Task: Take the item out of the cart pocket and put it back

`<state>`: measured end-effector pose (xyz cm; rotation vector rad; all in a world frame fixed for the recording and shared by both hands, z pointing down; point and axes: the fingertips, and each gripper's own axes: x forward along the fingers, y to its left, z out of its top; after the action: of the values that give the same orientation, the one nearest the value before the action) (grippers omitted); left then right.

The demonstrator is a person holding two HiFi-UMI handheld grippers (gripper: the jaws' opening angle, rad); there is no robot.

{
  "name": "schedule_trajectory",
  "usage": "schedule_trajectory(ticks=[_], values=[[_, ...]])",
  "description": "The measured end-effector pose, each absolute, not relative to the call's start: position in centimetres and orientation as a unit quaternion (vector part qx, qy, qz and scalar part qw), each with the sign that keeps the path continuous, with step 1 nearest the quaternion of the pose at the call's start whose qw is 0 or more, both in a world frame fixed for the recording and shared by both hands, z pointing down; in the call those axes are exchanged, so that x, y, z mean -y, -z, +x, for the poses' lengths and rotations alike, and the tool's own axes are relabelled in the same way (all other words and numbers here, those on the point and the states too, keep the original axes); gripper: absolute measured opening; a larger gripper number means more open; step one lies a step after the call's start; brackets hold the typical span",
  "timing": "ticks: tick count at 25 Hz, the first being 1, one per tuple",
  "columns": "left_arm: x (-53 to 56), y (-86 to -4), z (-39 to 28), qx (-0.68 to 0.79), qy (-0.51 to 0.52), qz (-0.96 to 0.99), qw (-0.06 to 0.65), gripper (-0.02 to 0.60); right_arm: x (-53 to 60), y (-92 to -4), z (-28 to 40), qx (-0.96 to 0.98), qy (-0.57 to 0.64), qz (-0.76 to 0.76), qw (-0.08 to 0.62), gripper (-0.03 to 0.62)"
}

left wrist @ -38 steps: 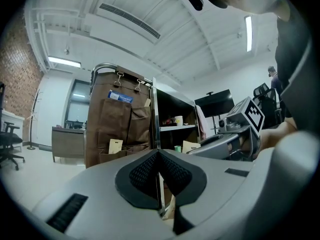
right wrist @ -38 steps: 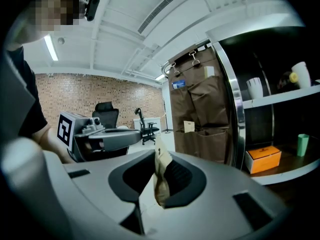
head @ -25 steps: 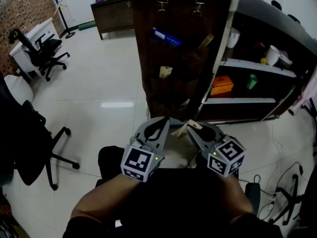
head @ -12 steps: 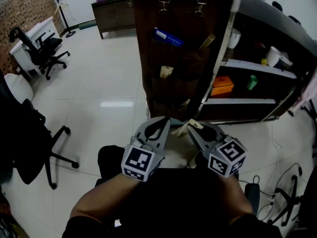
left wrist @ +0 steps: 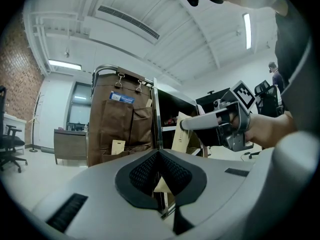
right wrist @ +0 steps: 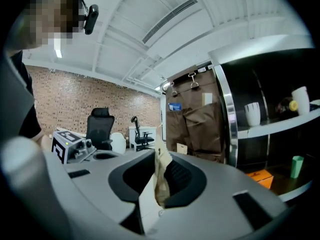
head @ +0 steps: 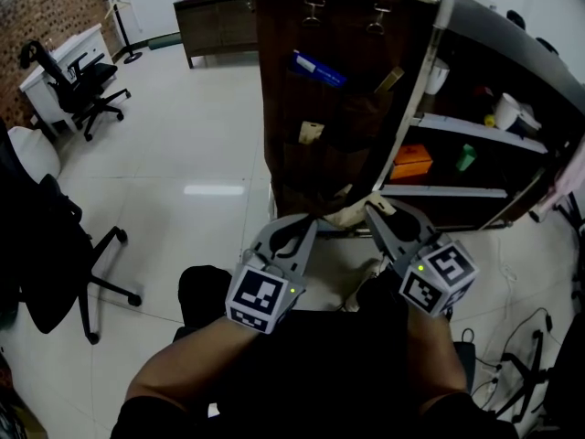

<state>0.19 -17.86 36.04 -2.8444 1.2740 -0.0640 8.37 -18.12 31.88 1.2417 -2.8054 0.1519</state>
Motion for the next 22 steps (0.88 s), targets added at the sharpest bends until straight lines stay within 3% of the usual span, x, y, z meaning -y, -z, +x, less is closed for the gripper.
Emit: schedule_trajectory(ticks=[22], values=[[18.2, -36.3, 0.1, -0.411, 0.02, -0.911, 0.006, 0.0, 28.1, -22.7, 10.5, 0.876, 0.104, 0.472, 0.013, 0.067]])
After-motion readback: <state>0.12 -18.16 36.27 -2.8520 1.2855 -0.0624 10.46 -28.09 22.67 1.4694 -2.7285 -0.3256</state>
